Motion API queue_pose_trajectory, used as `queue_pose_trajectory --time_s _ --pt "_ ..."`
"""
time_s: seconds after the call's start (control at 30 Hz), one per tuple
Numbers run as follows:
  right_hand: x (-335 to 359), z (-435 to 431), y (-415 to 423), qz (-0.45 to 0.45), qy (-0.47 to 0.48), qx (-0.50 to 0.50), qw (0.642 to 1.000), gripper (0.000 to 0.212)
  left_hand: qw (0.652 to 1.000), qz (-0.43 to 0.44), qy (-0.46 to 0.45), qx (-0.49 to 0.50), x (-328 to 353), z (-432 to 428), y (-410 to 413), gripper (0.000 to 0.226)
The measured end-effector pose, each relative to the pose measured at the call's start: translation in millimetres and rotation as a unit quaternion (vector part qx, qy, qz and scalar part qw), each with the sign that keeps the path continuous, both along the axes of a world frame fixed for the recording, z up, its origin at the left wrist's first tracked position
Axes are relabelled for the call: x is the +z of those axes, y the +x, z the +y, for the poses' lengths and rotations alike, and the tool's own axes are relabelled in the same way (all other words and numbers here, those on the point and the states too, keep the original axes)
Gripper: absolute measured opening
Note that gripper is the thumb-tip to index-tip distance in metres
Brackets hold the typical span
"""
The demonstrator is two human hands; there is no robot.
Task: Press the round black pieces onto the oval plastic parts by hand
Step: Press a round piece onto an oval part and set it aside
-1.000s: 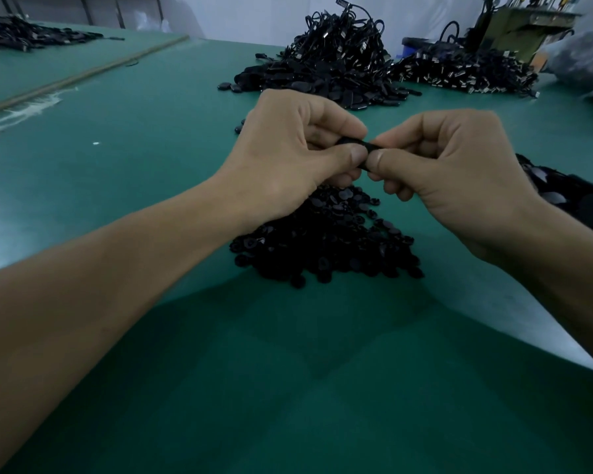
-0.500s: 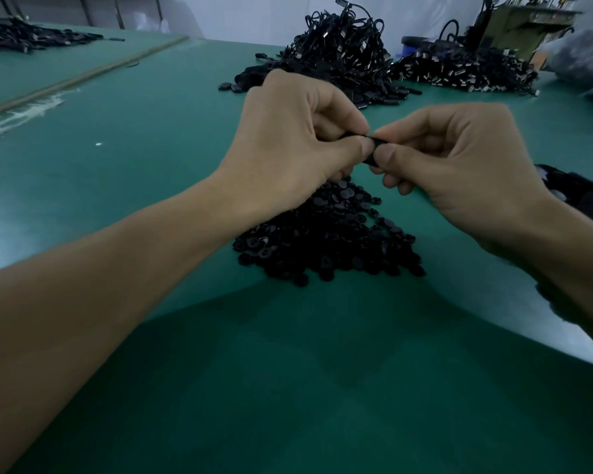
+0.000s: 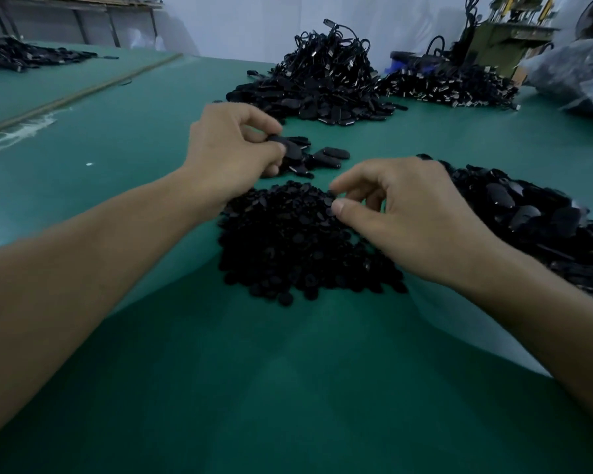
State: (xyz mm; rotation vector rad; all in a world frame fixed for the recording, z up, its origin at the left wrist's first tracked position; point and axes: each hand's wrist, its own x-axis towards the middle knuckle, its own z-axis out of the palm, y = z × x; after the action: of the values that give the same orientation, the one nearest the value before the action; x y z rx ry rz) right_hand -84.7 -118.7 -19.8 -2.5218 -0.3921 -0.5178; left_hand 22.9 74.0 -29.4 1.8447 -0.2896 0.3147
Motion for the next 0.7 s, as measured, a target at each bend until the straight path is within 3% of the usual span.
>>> queue_pose_trajectory --time_s 0.13,0.27,0.33,0.4,0.57,0.7 --pt "1.8 2.8 -3.4 0.014 -0.101 0.010 0.995 0.012 0.998 0.051 0.027 0.040 -3.2 1.3 18.6 0.029" --pt "2.9 4.6 -5.1 0.019 -0.153 -0.009 0.988 0.017 0.993 0.070 0.071 0.068 -8.1 -1.7 27.9 0.021" --pt "5.1 0.3 -3.2 0.018 -0.151 -0.049 0.987 0.020 0.992 0.072 0.084 0.067 -8.6 -3.2 29.3 0.019" --pt "8.3 -8.1 0.0 0.006 -0.153 -0.103 0.983 0.023 0.992 0.067 0.092 0.052 -8.5 -2.3 28.2 0.032" --pt "10.3 -32.4 8.3 0.070 -0.253 -0.235 0.936 0.028 0.990 0.027 0.130 0.042 -7.3 2.6 16.5 0.051" --pt "10.2 -41.1 7.3 0.147 -0.252 -0.283 0.914 0.030 0.992 0.001 0.125 0.034 -2.1 0.8 6.7 0.039"
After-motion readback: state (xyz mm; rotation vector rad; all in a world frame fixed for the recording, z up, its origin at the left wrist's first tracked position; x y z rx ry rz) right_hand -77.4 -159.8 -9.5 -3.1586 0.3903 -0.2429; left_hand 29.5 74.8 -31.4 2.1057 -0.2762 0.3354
